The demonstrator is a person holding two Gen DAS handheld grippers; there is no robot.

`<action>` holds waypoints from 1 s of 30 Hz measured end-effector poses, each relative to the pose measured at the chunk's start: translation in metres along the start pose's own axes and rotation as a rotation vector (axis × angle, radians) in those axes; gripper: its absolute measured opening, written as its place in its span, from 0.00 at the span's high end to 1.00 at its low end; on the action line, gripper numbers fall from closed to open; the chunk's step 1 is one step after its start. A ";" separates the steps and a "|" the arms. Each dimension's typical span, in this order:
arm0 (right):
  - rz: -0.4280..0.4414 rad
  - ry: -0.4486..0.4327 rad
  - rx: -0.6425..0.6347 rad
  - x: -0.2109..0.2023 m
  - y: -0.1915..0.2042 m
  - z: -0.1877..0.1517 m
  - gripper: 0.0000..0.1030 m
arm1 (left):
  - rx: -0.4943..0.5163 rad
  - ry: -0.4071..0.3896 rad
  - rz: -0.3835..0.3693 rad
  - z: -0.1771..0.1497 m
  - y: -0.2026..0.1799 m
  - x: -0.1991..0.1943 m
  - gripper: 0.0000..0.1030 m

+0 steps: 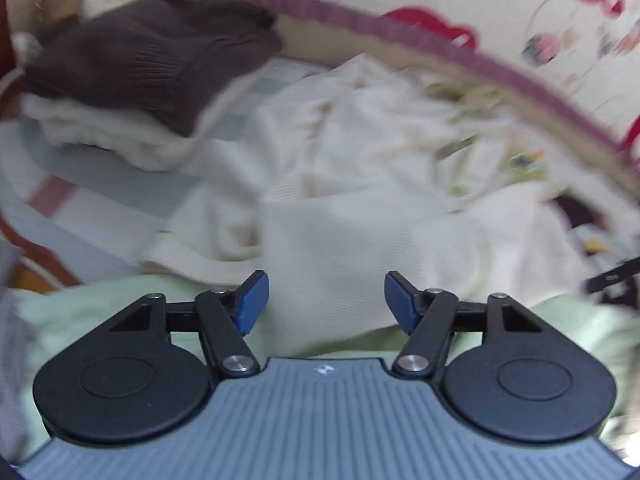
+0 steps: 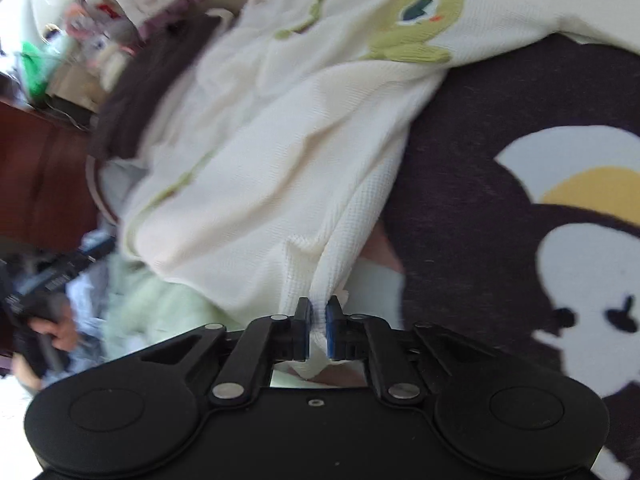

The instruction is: Fold clothes

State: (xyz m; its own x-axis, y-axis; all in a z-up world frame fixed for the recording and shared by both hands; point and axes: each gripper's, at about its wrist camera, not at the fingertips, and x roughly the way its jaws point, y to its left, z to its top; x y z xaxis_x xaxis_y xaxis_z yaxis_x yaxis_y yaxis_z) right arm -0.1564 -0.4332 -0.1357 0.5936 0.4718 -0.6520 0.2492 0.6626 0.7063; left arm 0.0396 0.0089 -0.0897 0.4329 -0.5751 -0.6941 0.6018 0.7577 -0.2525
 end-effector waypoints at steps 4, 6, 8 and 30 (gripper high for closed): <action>0.305 -0.169 0.079 -0.031 0.005 0.030 0.91 | 0.002 0.005 -0.019 -0.008 -0.008 0.005 0.38; 0.261 -0.219 0.075 -0.029 0.006 0.044 0.91 | 0.041 0.004 0.022 -0.011 -0.016 0.011 0.36; 0.186 -0.263 0.065 -0.025 0.006 0.057 0.91 | 0.101 0.033 0.043 -0.012 -0.028 0.019 0.33; -0.238 -0.372 -0.080 -0.012 -0.023 0.043 0.87 | 0.081 -0.070 0.237 0.081 -0.064 0.113 0.51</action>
State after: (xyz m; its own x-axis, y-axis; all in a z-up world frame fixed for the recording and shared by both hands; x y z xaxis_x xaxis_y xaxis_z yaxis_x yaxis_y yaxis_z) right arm -0.1368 -0.4793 -0.1323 0.7653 0.0688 -0.6400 0.3611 0.7772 0.5153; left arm 0.1045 -0.1299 -0.0975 0.6120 -0.4061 -0.6786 0.5284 0.8484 -0.0312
